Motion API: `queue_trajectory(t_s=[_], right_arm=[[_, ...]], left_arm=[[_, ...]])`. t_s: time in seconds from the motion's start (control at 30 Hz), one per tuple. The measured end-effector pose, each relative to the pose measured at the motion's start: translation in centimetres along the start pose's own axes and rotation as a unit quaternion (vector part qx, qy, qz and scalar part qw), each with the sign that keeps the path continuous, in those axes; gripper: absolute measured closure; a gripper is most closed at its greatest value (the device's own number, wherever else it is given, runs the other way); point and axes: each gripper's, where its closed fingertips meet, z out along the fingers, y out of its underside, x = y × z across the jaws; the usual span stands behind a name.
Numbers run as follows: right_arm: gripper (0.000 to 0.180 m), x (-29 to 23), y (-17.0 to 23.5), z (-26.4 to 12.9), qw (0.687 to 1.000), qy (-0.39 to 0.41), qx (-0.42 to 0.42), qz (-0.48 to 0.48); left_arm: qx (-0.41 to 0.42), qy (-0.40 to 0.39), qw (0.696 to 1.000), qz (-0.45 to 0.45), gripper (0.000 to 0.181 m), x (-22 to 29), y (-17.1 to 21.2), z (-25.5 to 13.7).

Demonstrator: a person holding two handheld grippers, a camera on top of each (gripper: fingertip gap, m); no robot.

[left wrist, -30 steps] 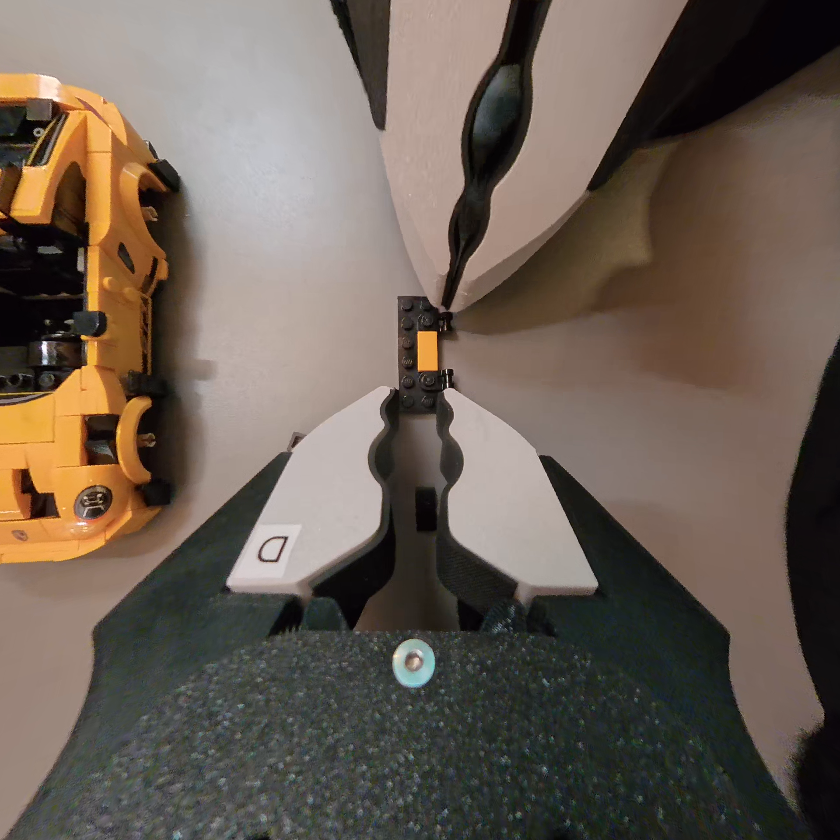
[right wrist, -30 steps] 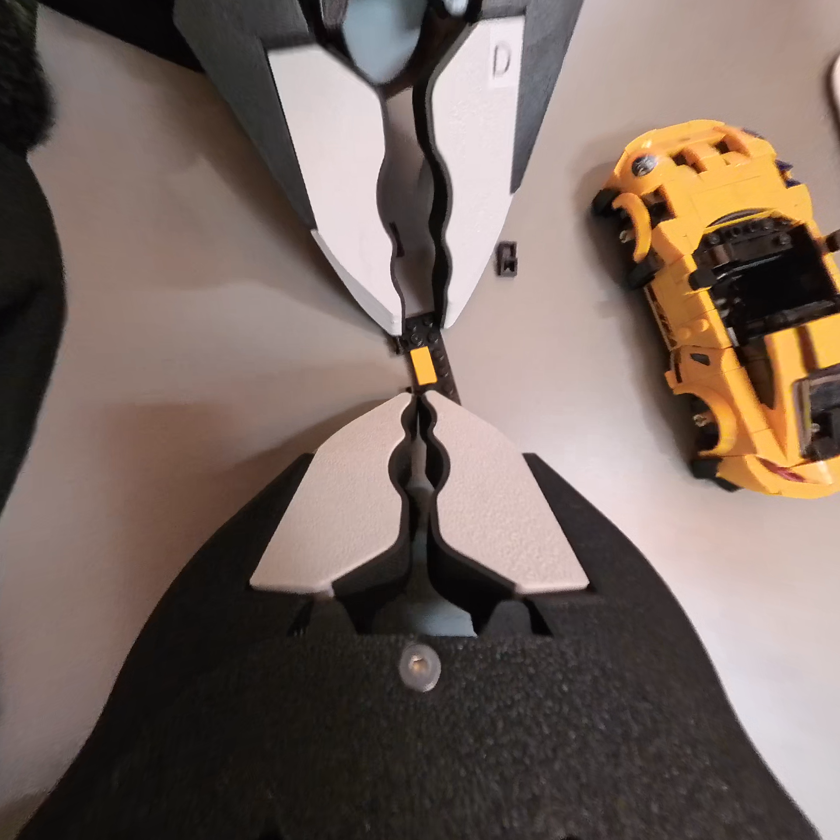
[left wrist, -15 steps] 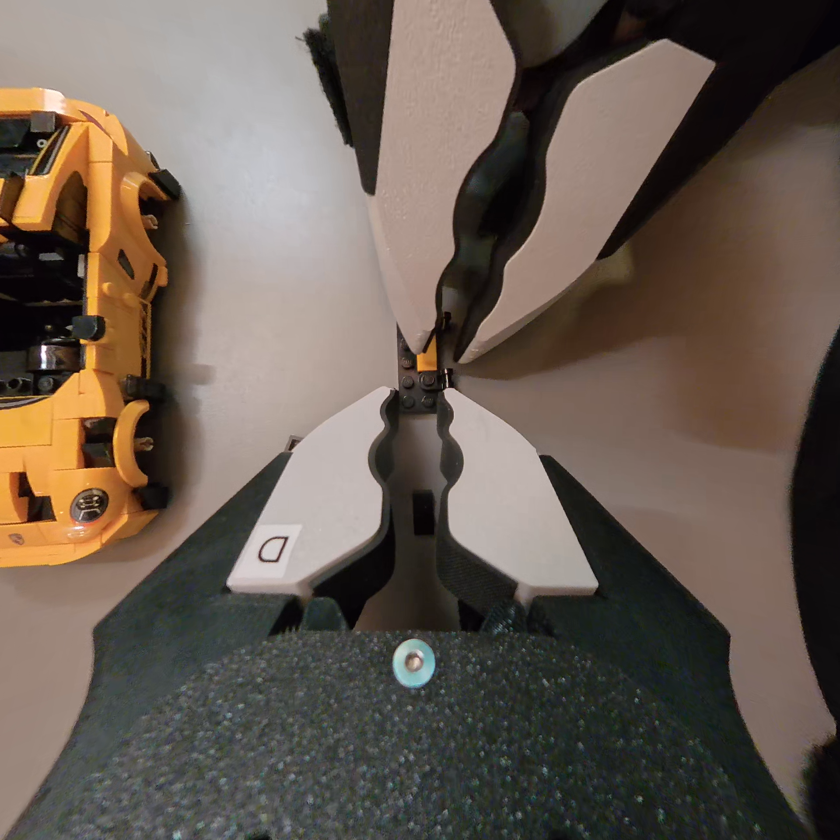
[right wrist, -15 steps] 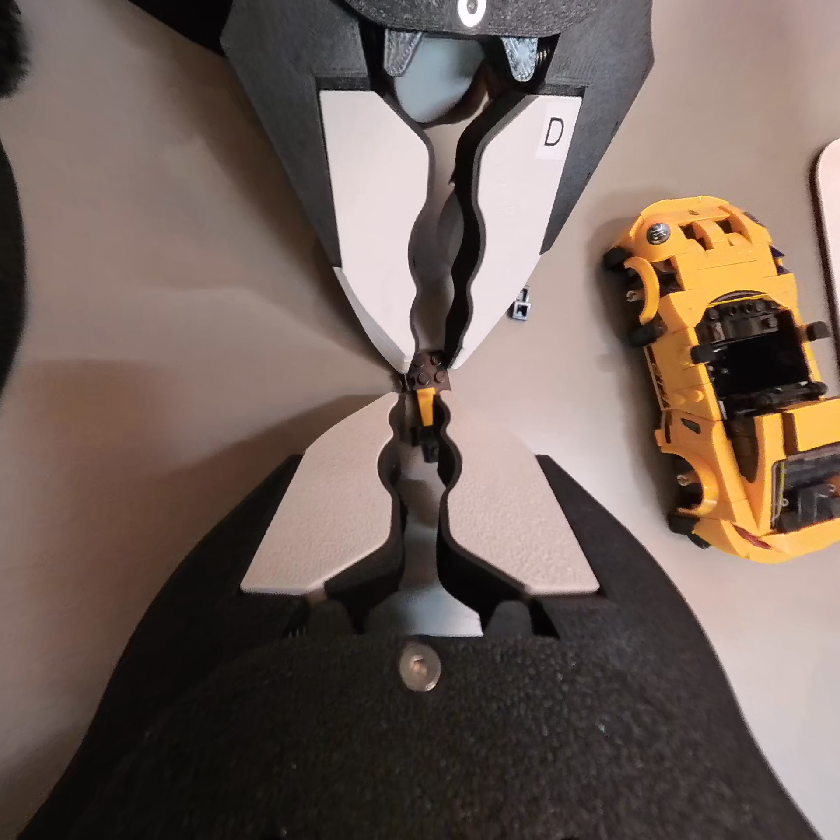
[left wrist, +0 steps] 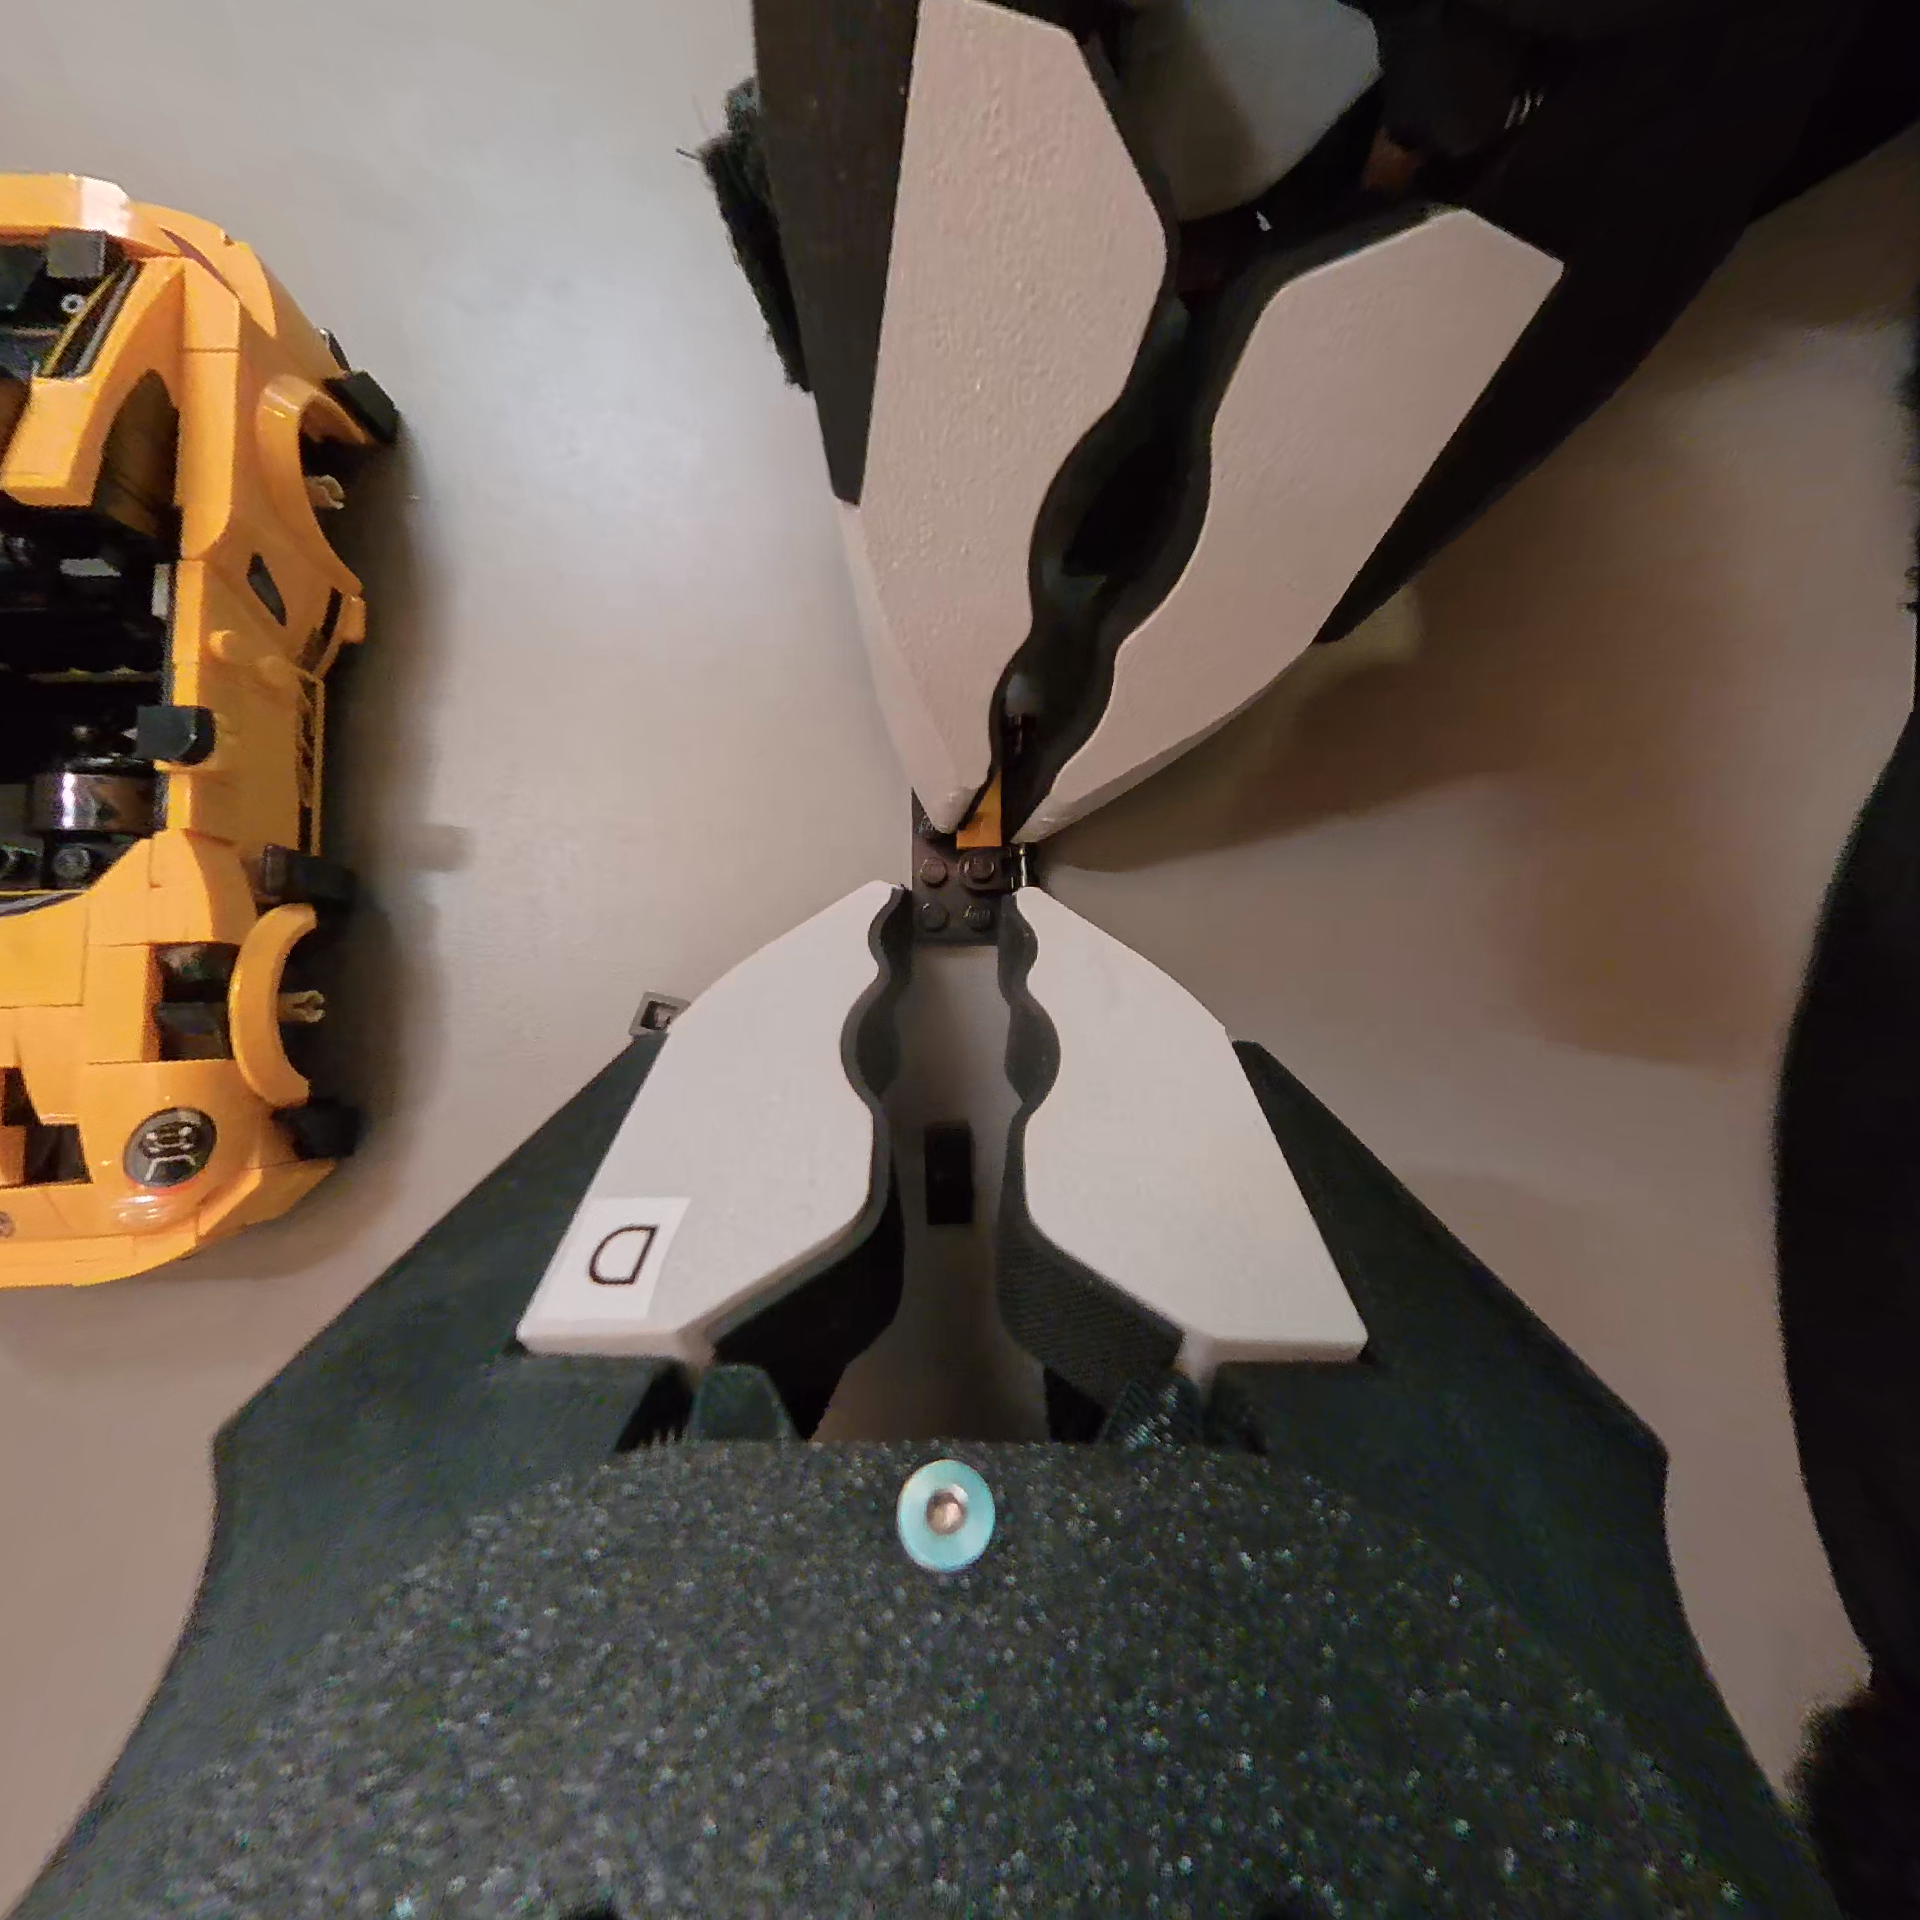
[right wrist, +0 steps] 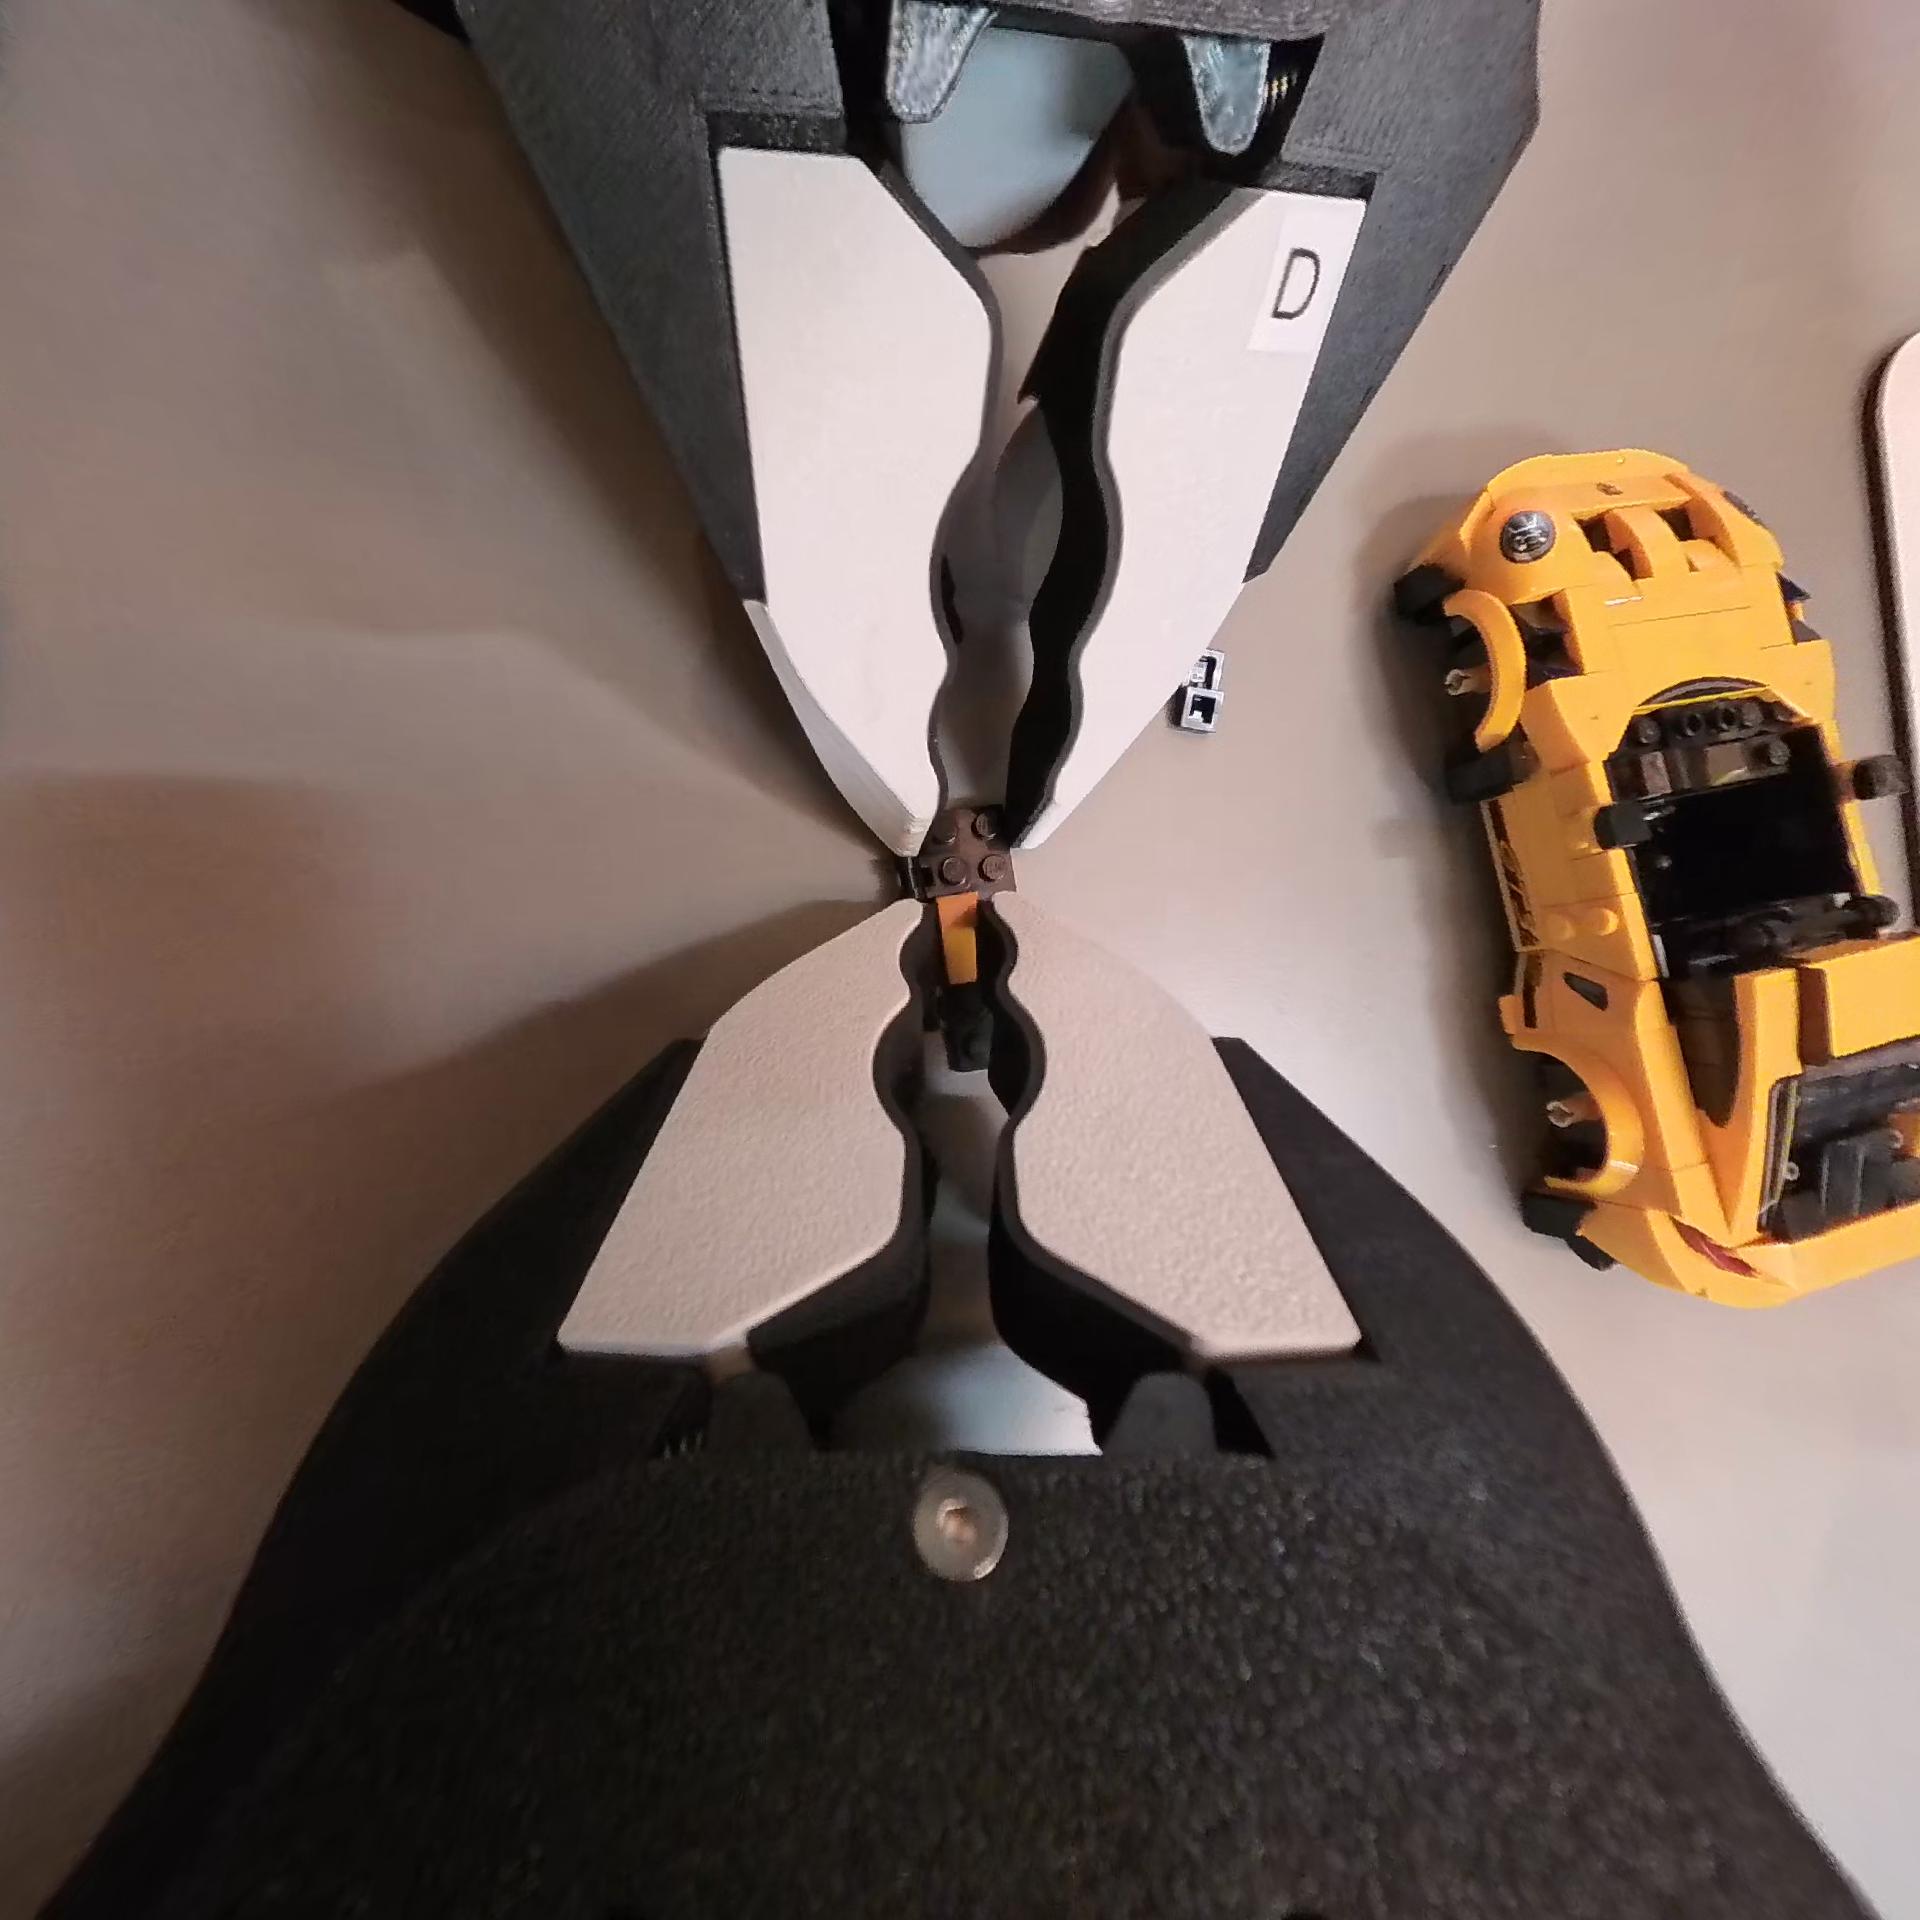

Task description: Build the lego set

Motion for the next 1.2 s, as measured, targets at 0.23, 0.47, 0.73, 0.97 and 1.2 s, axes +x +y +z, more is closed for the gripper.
queue_trajectory(t_s=[0.23,0.47,0.73,0.97,1.2], right_arm=[[0.174,0.0,0.0,0.1,1.000,0.004,-0.002,0.015],[0.174,0.0,0.0,0.1,1.000,0.005,-0.001,0.027],[0.175,0.0,-0.1,0.2,0.999,0.015,-0.003,0.039],[0.175,-0.1,-0.1,0.2,0.999,0.030,-0.004,0.044],[0.169,0.1,-0.2,-1.1,0.999,0.008,0.030,0.036]], left_arm=[[0.001,-0.004,1.000,-0.009,0.165,0.0,0.0,0.0],[0.002,-0.004,1.000,-0.012,0.165,0.1,0.0,0.0],[0.003,-0.005,1.000,-0.013,0.165,0.1,0.1,0.0],[0.001,-0.005,1.000,-0.013,0.165,0.2,0.1,-0.1],[0.006,-0.001,0.999,0.045,0.165,0.2,0.3,-0.4]])
